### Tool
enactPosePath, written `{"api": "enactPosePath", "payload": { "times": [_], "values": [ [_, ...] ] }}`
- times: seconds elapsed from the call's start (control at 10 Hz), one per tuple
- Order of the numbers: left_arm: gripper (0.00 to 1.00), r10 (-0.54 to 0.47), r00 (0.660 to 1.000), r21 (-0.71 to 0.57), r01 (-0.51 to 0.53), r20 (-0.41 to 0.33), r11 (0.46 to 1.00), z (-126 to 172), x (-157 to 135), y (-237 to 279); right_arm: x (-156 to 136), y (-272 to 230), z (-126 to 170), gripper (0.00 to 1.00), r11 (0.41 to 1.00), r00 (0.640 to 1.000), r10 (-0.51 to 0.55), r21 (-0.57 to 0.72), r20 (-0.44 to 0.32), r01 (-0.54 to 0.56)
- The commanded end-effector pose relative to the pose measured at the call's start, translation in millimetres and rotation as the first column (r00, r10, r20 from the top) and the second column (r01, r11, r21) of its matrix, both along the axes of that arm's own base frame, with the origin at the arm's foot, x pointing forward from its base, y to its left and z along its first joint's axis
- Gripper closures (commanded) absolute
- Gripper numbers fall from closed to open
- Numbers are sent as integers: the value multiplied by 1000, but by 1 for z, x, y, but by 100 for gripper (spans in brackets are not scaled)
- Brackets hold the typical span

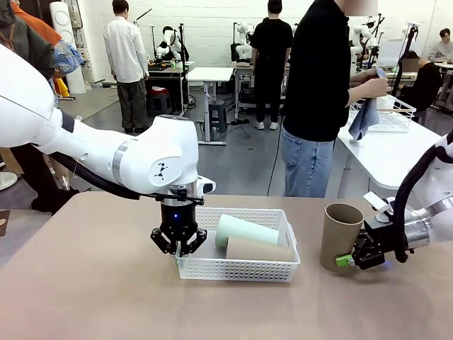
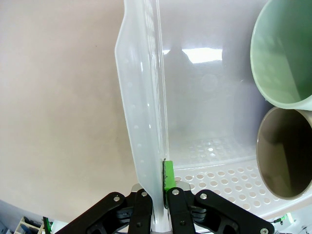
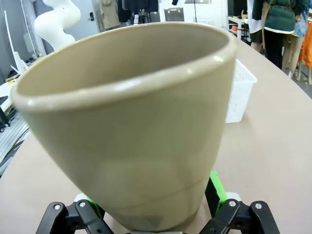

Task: Clean and organize the cups into the basket.
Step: Pick up the Reusable plastic cup from the right side of the table and stack it inside the Organizing basket in the center of the table.

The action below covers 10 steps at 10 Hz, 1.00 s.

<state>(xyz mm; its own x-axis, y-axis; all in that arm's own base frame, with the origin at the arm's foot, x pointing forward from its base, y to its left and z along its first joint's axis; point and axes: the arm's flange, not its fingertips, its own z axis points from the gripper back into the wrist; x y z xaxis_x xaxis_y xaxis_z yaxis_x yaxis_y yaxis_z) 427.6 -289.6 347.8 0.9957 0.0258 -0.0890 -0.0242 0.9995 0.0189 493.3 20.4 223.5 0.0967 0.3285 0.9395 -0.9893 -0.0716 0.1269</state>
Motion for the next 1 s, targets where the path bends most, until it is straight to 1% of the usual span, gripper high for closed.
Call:
{"api": "enactPosePath", "payload": {
  "times": [0.0,0.1,0.2,0.3,0.4,0.5,0.6,0.8,0.9],
  "values": [
    [100,-1,1000,4,1,0,1000,-1,-2,1,2,12,4,0,999,999,38,-32,-6,-38],
    [100,-1,1000,4,1,0,1000,-1,-2,1,-1,13,4,0,996,997,78,-31,1,-78],
    [100,-1,1000,4,1,0,1000,-1,-2,1,-2,12,5,59,995,995,103,-13,13,-103],
    [100,-1,1000,4,1,0,1000,-1,-2,1,-2,11,5,59,995,995,99,-6,13,-99],
    [100,-1,1000,4,1,0,1000,-1,-2,1,-3,9,5,100,995,995,98,-2,11,-98],
    [100,-1,1000,4,1,0,1000,-1,-2,1,-2,9,5,61,995,995,98,1,8,-98],
    [100,-1,1000,4,1,0,1000,-1,-2,1,-2,8,5,100,995,995,97,3,6,-97],
    [100,-1,1000,4,1,0,1000,-1,-2,1,-3,7,6,100,995,995,100,9,-3,-100],
    [100,-1,1000,4,1,0,1000,-1,-2,1,-14,10,24,79,995,996,87,44,-25,-86]
  ]
}}
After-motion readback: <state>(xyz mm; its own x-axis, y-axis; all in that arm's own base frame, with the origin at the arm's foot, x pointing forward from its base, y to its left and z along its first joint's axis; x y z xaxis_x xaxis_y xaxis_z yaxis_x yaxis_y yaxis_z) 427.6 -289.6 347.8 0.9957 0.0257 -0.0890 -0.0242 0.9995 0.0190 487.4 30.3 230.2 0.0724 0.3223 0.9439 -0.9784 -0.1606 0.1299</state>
